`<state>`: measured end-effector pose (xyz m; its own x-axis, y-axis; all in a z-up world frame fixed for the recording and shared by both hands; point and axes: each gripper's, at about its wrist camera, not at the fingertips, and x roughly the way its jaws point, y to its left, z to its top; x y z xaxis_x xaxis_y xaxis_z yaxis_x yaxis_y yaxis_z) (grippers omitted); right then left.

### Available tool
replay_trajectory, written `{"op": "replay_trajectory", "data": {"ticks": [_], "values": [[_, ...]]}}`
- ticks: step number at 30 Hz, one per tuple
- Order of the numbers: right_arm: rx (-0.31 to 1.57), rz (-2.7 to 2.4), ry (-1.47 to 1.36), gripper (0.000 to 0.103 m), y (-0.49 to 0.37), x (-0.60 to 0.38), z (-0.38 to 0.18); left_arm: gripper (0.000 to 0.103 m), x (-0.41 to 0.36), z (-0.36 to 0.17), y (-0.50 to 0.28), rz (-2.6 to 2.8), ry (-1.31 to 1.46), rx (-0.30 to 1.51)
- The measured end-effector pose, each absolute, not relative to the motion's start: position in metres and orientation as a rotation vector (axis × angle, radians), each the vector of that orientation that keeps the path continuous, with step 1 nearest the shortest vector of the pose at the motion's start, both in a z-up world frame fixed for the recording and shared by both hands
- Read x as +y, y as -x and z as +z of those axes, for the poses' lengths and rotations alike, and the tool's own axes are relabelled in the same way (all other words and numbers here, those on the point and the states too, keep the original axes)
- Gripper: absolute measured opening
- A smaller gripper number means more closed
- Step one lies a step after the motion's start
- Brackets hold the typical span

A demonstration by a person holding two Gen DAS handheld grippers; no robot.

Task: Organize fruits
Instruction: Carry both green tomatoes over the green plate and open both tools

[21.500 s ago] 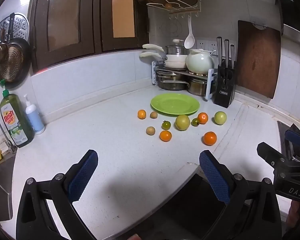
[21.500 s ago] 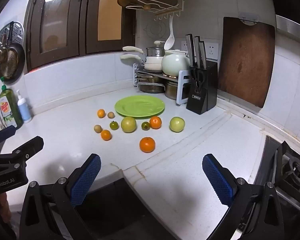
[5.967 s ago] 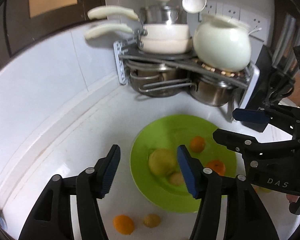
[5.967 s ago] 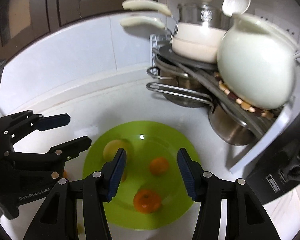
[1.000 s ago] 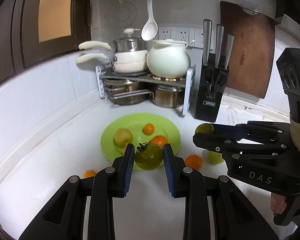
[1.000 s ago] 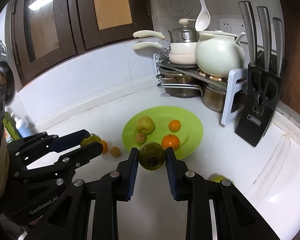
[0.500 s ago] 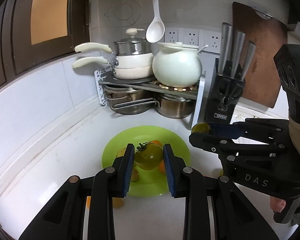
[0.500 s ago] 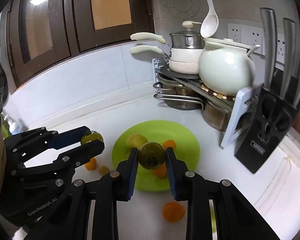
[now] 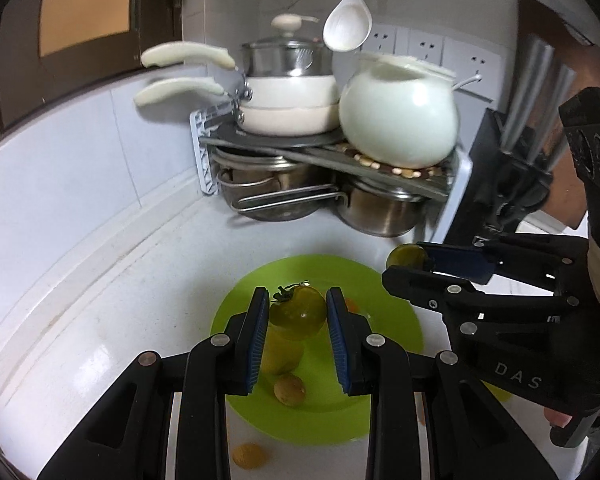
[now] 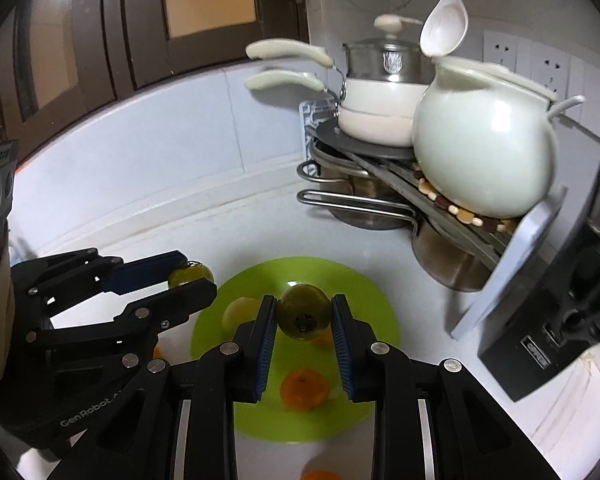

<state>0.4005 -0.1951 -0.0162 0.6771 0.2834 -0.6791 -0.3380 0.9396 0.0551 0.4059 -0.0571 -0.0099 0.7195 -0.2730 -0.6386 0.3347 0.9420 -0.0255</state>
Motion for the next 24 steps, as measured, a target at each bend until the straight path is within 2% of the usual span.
{"op": "replay_trajectory", "data": {"ticks": [24], "values": [[0.949,0.343,0.149,0.028,-0.483,-0.181,-0.075,0.030,-0.056,-0.069,-0.497,-0.350,-0.115,0.906]]}}
